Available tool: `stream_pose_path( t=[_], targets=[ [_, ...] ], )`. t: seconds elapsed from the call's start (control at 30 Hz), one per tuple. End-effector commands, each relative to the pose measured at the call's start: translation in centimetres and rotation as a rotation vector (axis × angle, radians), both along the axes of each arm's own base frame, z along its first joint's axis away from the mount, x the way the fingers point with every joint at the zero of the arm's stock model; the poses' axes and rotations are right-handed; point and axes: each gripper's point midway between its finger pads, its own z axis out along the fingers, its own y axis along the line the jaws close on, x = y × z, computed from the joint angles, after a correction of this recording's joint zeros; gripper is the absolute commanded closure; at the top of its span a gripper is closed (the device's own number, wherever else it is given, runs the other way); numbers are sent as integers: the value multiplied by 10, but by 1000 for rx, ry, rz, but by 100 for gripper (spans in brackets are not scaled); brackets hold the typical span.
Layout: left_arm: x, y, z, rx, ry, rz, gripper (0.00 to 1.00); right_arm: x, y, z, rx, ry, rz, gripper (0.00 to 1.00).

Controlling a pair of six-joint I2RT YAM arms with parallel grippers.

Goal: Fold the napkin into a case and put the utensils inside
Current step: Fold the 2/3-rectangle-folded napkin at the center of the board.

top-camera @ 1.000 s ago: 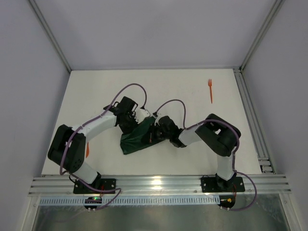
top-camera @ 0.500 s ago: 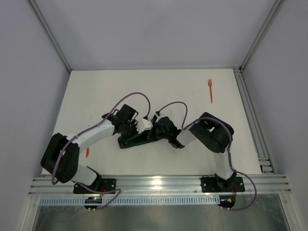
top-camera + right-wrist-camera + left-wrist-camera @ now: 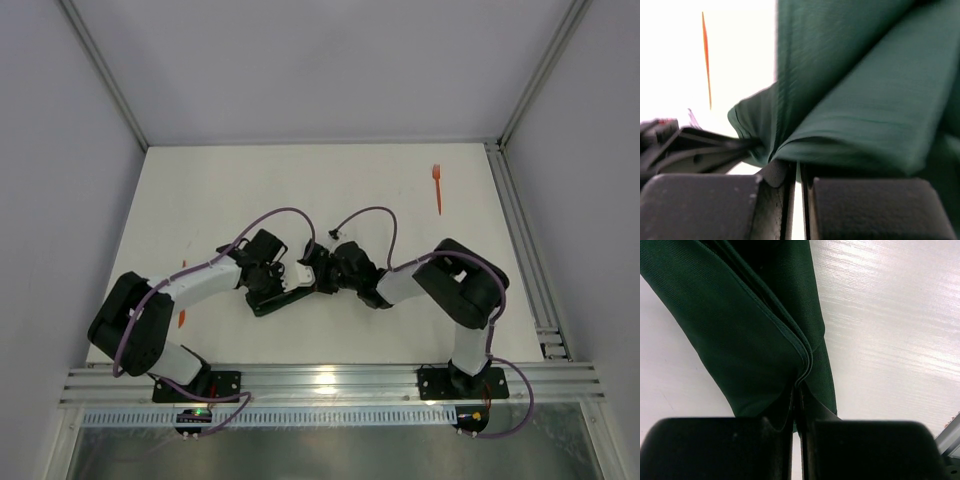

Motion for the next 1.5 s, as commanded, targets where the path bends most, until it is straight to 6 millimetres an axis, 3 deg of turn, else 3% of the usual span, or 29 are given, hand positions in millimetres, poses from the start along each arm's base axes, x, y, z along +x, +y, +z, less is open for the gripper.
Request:
stream_pose_path(
  t=[0.0,0.07,0.1,0.23,0.3,0.33,0.4,0.43,0.47,0.5,0.53,0.57,0.6,0.77,0.93,0.97,1.03,1.07,1.13,1.2,1.23,1.47],
  targets=[
    [-2,-1,-5,-6,8,-11,100,-2,-27,15,-107,-99,19,90],
    [-2,-1,-7,-4,10,-11,100,-7,-44,14,-136,-88,13,86],
    [-1,0,-7,-5,8,-8,100,-6,-49,29,-123,-120,14,85],
    [-4,0,-10,-4,16,-12,100,-2,-76,49,-178,-168,11,72],
    [-5,-1,-10,-8,20,-15,100,16,-83,70,-179,-218,-3,61],
    [-5,-1,-11,-8,20,-15,100,21,-89,69,-220,-235,12,59],
    [-5,-1,-11,-6,22,-15,100,52,-92,93,-230,-294,-3,53],
    [-5,-1,-11,-7,25,-14,100,58,-96,81,-278,-268,12,51],
    [-5,-2,-12,-8,26,-13,100,78,-89,99,-291,-335,26,50],
    [-4,-2,-11,-9,25,-13,100,88,-86,102,-307,-351,39,48],
    [-4,-2,-12,-9,26,-10,100,92,-84,81,-356,-309,68,45],
    [-4,-3,-11,-14,26,-9,100,110,-73,99,-349,-361,79,44],
    [-4,-3,-11,-14,28,-8,100,114,-66,98,-341,-362,110,43],
    [-4,-6,-12,-24,36,-3,100,142,-33,70,-328,-318,197,41],
    [-3,-5,-14,-16,42,8,100,130,-18,49,-278,-262,306,43],
    [-1,-7,-13,-22,42,11,100,123,-19,43,-272,-252,320,47],
    [0,-7,-14,-21,48,19,100,120,-17,51,-244,-294,330,55],
    [2,-7,-14,-23,47,24,100,112,-22,45,-246,-282,336,63],
    [4,-7,-14,-22,54,40,100,110,-24,56,-241,-327,327,67],
    [5,-8,-16,-26,69,51,100,103,-33,50,-257,-323,316,71],
    [5,-8,-17,-28,74,57,100,104,-34,61,-248,-355,305,73],
    [10,-5,-17,-33,89,91,100,83,-56,56,-279,-406,286,75]
  ],
)
